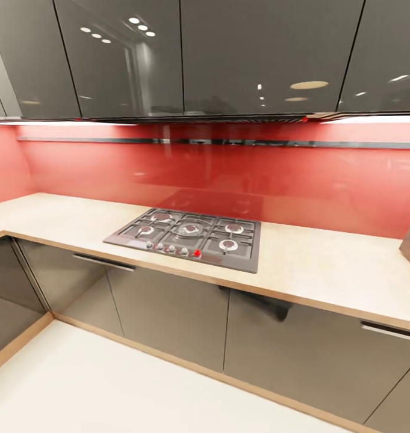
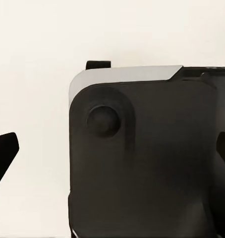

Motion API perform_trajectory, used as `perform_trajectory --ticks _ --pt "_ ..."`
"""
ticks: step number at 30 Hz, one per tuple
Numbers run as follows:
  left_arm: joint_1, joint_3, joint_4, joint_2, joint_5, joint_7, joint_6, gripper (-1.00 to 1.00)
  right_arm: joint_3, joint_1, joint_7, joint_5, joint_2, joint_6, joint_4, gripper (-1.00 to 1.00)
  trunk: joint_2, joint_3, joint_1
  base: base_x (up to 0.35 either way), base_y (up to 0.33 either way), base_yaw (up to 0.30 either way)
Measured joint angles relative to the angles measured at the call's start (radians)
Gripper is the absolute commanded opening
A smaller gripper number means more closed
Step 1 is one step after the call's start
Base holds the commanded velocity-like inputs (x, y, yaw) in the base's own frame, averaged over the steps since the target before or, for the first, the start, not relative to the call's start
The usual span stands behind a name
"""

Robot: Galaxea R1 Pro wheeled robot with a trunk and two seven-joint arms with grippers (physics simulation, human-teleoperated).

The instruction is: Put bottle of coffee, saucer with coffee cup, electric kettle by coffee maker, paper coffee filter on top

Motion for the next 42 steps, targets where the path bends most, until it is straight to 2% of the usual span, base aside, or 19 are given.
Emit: perform_trajectory --ticks 3,7,10,14,31,38,42 --pt "0.0 0.001 -0.003 0.0 0.001 -0.001 0.003 1.0 0.0 0.0 -0.001 0.0 -0.001 0.0 0.004 1.0 0.0 -0.003 0.0 0.0 0.0 0.202" --pt "0.0 0.043 -0.004 -0.002 0.009 -0.001 0.005 1.0 -0.004 0.0 -0.003 -0.002 -0.009 -0.001 0.005 1.0 0.0 -0.007 0.0 0.0 0.0 0.222" --pt "-0.002 0.098 -0.006 0.0 0.023 0.004 0.004 1.0 -0.007 0.0 -0.004 -0.002 -0.016 -0.001 0.005 1.0 0.0 -0.01 0.0 0.0 0.0 0.225" --pt "-0.003 0.129 -0.007 -0.002 0.03 0.008 0.003 1.0 -0.007 0.0 -0.004 -0.002 -0.017 -0.001 0.005 1.0 0.0 -0.014 0.0 0.0 0.0 0.226" --pt "-0.002 0.141 -0.006 -0.006 0.032 0.005 0.0 1.0 -0.007 0.0 -0.004 -0.004 -0.019 -0.004 0.005 1.0 0.119 0.023 -0.065 0.0 0.0 0.233" --pt "-0.002 0.142 -0.006 -0.006 0.032 0.005 0.0 1.0 -0.007 0.0 -0.004 -0.002 -0.019 -0.056 0.014 1.0 0.168 0.039 -0.092 0.0 0.0 0.249" --pt "-0.002 0.141 -0.006 -0.006 0.032 0.005 0.0 1.0 -0.007 0.0 -0.004 -0.004 -0.019 -0.058 0.027 1.0 0.196 0.049 -0.107 0.0 0.0 0.253"
